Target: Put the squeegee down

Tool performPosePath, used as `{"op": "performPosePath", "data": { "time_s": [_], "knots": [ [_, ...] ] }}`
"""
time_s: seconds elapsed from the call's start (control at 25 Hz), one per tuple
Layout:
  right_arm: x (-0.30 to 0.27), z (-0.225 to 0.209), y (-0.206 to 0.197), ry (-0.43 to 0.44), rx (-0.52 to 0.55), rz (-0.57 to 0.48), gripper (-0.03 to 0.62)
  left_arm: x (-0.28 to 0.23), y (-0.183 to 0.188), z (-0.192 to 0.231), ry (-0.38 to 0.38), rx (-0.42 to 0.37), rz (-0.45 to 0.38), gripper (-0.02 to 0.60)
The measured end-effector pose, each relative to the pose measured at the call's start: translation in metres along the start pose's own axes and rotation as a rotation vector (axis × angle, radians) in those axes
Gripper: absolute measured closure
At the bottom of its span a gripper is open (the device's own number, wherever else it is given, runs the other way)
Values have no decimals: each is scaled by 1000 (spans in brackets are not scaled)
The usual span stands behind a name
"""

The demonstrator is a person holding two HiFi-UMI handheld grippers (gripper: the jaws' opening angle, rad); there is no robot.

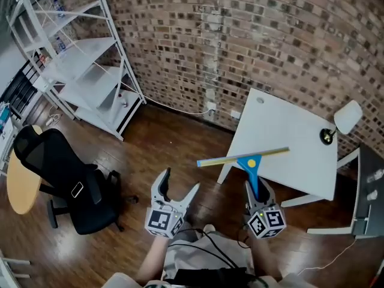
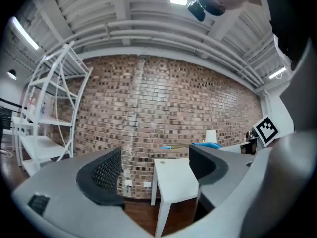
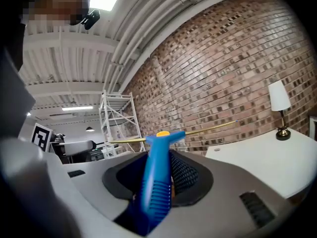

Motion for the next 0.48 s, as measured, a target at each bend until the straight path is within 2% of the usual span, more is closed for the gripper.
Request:
{"op": "performPosePath", "data": {
  "time_s": [0.24,0.36,0.48],
  "knots": [
    [-13,-53,7,-146,-26,-43,434,-90,-4,-21,-178,18,41,178],
    [-26,-88,11,-226,-34,-57,434,-149,-12,-29,-273,-4,35,178],
    [-39,-124,23,-318,-79,-86,434,-207,1,-48,-389,-11,28,178]
  ]
}}
Point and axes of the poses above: the fingertips, and each gripper's own axes: x backward along the fingers, z to its left, y out of its top, the point moved 2 cm from there along x, backward along the fingers, and after that the axes turned 5 degrees about y, right-handed, at the moved point
